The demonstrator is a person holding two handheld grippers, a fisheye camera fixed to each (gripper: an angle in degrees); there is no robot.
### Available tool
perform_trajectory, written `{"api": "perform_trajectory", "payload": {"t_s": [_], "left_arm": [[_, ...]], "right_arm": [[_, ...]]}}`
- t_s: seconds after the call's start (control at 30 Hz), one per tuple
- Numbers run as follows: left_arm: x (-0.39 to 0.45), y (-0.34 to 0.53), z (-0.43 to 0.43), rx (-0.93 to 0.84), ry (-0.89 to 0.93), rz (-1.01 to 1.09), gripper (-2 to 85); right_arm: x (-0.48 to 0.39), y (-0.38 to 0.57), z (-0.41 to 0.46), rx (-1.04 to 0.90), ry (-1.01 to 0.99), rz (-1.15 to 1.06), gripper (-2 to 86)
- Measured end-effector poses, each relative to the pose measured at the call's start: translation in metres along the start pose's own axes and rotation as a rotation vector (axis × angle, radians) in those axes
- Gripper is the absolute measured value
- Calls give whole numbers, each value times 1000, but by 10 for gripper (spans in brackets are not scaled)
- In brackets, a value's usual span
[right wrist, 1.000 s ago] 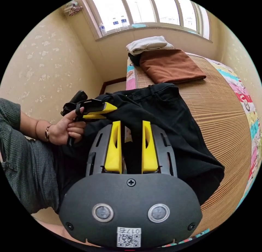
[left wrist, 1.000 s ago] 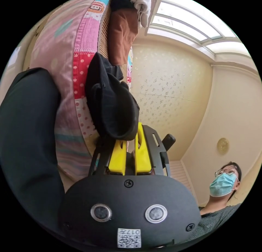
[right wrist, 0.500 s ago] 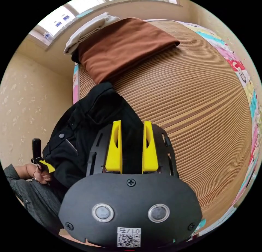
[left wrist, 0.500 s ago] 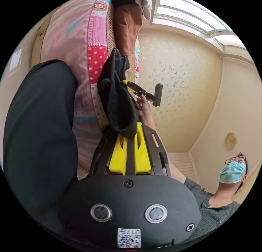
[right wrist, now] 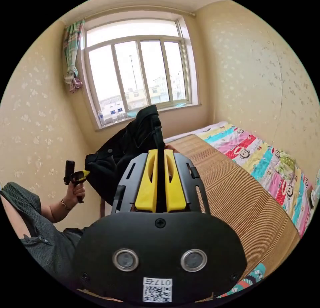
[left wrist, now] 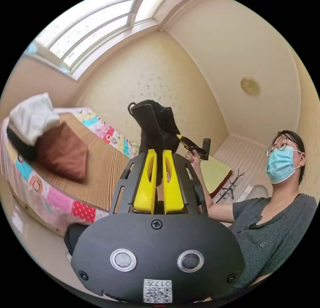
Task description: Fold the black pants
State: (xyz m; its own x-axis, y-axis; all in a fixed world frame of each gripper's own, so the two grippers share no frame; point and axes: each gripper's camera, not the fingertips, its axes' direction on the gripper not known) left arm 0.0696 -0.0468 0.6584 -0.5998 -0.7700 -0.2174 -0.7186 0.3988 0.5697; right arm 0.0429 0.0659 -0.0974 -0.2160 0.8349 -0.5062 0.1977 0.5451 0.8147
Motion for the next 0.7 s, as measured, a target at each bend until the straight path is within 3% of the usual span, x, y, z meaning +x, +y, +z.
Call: {"api": "perform_trajectory", "payload": {"t_s": [0.17,0.27,0.37,0.47,0.7], "left_arm": [[161,-88,3,106,-105,366,3],[251,-115,18,186,-180,497,-1],[310,-136,29,277,-147,527,-1],[343,-149,42,312,-6,498,0],[349,-114,81,379,-2,590,2]], "right_arm": [[-74,-92,-174,314,51,-56,23],[-114,-131,-244,447,143,-91,23],[-131,-168,-295,506,107,-74,23],[-135,-198,-332,576,57,-32,23],[-106,-222,-333,629,-3,14,23]]}}
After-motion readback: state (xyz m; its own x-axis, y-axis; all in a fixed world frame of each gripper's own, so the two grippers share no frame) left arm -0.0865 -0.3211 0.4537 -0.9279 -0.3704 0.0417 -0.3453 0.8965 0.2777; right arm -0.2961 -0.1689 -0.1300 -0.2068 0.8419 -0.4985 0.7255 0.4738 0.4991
